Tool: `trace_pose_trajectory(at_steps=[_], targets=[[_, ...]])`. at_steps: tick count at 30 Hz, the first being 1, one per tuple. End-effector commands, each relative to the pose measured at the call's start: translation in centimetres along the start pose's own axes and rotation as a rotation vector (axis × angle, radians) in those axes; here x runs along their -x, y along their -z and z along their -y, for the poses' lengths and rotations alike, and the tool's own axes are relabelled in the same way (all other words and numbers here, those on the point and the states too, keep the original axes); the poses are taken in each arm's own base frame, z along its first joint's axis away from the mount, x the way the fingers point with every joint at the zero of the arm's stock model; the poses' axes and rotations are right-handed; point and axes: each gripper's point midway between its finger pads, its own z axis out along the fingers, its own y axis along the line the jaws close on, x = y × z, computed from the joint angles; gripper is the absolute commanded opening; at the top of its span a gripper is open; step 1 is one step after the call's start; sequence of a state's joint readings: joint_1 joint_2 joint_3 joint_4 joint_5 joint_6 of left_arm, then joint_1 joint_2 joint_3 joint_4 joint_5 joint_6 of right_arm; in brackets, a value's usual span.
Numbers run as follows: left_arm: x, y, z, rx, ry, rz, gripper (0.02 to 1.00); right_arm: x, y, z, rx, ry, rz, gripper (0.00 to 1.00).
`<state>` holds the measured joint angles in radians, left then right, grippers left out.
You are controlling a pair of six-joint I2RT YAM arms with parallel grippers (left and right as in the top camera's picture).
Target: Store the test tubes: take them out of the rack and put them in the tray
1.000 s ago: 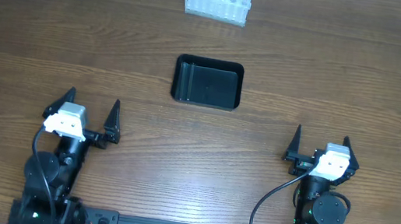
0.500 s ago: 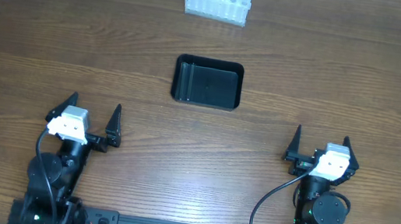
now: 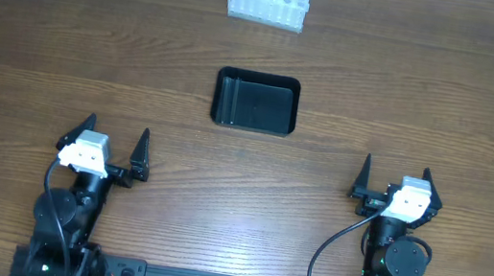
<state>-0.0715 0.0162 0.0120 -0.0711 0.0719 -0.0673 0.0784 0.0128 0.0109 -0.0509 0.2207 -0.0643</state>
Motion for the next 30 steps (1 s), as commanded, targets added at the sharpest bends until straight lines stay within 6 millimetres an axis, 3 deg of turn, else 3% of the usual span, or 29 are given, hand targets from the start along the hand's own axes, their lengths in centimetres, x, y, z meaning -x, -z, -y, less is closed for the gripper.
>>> trace_pose_trajectory(at_steps=[1, 24, 30], targets=[[-0.1, 0.0, 0.0, -0.001, -0.015, 0.003, 0.998, -0.2, 0.0, 0.3, -0.017, 0.004, -0.001, 0.993], [-0.1, 0.0, 0.0, -0.002, -0.015, 0.003, 1.0, -0.1, 0.0, 0.2, -0.011, 0.004, 0.001, 0.993], [-0.1, 0.0, 0.0, -0.002, -0.015, 0.003, 0.998, 3.3, 0.0, 0.2, 0.005, -0.134, 0.133, 0.991]])
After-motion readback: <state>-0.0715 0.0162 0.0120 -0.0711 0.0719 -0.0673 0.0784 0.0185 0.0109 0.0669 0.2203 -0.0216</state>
